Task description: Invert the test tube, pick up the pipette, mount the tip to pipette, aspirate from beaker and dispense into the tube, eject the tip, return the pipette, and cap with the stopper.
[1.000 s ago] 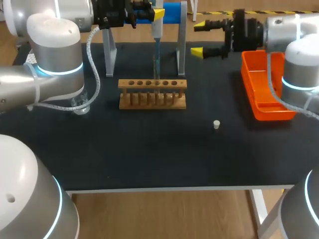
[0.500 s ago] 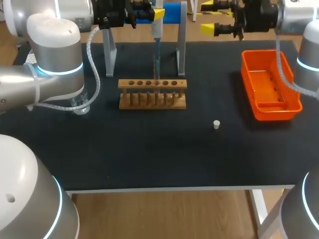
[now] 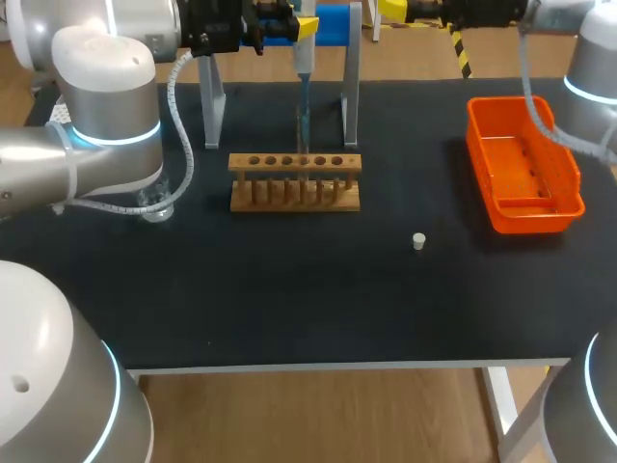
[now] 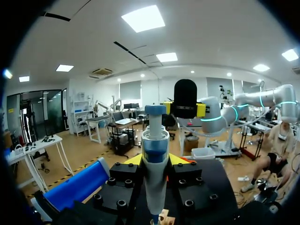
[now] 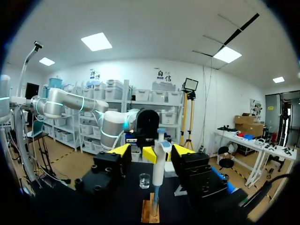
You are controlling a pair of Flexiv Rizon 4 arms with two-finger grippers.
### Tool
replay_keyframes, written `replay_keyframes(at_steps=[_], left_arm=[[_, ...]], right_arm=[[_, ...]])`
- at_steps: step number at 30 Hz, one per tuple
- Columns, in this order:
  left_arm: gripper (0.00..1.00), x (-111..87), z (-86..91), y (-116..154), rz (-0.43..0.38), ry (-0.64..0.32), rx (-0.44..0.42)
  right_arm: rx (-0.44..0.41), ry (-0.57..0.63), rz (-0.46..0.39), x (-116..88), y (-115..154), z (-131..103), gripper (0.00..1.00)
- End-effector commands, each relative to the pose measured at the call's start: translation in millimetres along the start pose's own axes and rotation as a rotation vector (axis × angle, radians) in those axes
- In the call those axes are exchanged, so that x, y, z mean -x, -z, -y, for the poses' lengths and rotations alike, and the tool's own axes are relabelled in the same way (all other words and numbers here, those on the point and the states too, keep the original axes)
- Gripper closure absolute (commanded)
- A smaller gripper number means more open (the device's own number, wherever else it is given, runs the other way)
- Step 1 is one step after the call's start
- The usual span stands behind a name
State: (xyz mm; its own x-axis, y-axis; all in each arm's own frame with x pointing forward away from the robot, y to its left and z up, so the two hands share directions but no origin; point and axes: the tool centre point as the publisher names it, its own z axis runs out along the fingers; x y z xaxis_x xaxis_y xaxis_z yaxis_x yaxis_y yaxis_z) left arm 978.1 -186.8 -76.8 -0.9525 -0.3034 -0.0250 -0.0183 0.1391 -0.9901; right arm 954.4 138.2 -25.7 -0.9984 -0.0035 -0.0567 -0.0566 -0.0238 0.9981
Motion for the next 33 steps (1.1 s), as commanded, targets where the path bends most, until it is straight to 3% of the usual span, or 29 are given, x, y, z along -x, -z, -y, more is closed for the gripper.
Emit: replay_keyframes(at_steps=[1,14,33], left_arm=[[1.00,0.1,-0.8,-0.5,0.001,-0.001,-0.004],[1.00,0.1,-0.8,-0.5,0.001,-0.001,-0.004],[1.00,0.1,-0.8,-0.5,0.001,-0.001,-0.004]], right_arm=[[0.000,0.001,-0.055,13.9,-11.0,-9.7,1.00],[-0.035,-0.050,-0.128,37.2,-46.8,-34.5,1.00],[-0.072,-0.099,-0.184,45.0,-89.7,-29.1,1.00]])
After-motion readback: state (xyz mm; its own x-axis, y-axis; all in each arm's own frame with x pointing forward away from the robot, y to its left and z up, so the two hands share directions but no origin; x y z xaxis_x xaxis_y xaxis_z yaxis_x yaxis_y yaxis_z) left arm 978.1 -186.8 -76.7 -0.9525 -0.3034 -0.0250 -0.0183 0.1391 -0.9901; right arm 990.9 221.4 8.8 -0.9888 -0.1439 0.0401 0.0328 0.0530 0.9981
